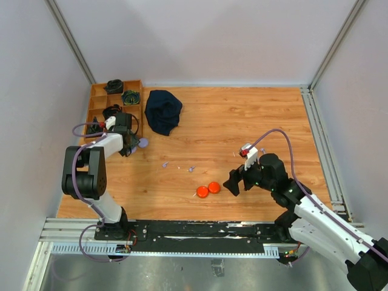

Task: Insert the wireless bluetooth earbuds into the charging case
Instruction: Pick up the charging case at the center of the board.

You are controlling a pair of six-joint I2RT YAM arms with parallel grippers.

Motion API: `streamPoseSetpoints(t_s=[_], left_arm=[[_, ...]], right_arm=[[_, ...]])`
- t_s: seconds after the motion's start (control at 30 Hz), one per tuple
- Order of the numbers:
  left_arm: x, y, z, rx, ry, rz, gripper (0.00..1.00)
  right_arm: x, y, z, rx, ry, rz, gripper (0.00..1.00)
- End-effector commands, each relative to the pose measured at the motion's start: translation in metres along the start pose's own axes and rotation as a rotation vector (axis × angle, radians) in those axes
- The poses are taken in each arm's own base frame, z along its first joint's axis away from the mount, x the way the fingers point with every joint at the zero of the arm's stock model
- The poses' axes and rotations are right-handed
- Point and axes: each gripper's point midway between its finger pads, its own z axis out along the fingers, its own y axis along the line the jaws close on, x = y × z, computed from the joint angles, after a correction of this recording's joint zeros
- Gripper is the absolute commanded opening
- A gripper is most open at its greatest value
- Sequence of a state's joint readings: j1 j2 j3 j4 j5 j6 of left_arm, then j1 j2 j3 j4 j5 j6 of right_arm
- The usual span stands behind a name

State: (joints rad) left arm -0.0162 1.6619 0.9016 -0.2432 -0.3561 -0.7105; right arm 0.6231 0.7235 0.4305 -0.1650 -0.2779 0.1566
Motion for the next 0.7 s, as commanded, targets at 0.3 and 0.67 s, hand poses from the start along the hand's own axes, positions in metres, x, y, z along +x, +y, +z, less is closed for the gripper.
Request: streamPoseSetpoints(t_s=[0.3, 0.67], left_arm=[[0.018, -0.004, -0.057, 0.169, 0.078, 0.034, 0.44], [0.036, -0.051, -0.136, 0.468, 0.003, 0.199, 0.42]], right_arm=[[-0.041, -0.010, -0.021, 0.107, -0.103, 0.126, 0.98], [-0.057, 0.019, -0.022, -0.074, -0.123, -0.005, 0.99]])
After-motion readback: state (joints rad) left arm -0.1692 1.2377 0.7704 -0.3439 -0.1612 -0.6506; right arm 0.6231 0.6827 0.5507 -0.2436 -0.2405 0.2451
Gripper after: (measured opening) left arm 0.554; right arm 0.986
